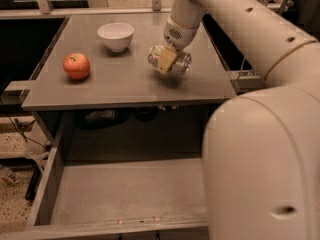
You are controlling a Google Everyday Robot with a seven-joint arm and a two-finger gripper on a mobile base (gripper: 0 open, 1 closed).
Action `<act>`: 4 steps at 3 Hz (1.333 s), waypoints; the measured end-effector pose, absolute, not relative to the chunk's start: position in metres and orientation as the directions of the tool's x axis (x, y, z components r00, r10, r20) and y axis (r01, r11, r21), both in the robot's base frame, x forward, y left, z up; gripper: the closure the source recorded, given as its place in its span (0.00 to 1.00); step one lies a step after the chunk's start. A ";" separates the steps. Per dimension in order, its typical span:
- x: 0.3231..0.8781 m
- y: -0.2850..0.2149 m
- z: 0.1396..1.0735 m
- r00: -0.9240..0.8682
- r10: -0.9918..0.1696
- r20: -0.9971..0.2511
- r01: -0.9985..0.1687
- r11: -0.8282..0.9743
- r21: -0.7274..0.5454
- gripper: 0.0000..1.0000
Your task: Place 7up can into top drawer
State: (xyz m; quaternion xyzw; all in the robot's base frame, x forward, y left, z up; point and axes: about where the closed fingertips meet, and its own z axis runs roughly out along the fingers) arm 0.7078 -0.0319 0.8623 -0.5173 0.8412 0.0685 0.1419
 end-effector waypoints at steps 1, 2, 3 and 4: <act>0.672 -0.051 0.902 -0.445 -0.815 -0.371 -0.854 0.511 -0.098 1.00; 0.619 -0.064 0.900 -0.469 -0.802 -0.370 -0.842 0.532 -0.086 1.00; 0.610 -0.066 0.879 -0.476 -0.817 -0.327 -0.850 0.522 -0.066 1.00; 0.610 -0.066 0.879 -0.476 -0.816 -0.327 -0.850 0.522 -0.066 1.00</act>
Offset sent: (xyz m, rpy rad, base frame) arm -0.1613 -0.0494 0.0173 0.0193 -0.0218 -0.1105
